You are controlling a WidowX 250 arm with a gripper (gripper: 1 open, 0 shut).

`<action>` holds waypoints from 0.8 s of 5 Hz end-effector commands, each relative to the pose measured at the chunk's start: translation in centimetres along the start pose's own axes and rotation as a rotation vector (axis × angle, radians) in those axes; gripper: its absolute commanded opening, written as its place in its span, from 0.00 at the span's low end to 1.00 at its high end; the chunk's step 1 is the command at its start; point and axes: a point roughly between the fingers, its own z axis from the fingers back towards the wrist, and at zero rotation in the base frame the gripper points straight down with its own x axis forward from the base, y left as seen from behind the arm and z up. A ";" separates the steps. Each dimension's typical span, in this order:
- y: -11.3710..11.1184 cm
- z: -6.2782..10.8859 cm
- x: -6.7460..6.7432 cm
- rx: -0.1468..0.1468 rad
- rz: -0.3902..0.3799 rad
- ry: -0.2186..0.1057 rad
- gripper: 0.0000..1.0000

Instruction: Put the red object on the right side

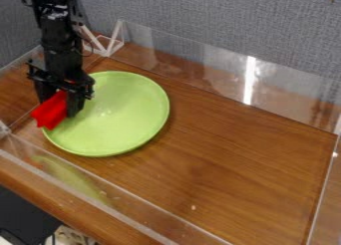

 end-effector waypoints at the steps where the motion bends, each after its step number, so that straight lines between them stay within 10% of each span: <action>1: -0.2 5.5 -0.1 0.030 0.004 -0.121 0.00; 2: -3.7 10.6 -0.9 0.032 -0.059 -0.214 0.00; 4: -13.7 13.4 -0.1 -0.037 -0.313 -0.287 0.00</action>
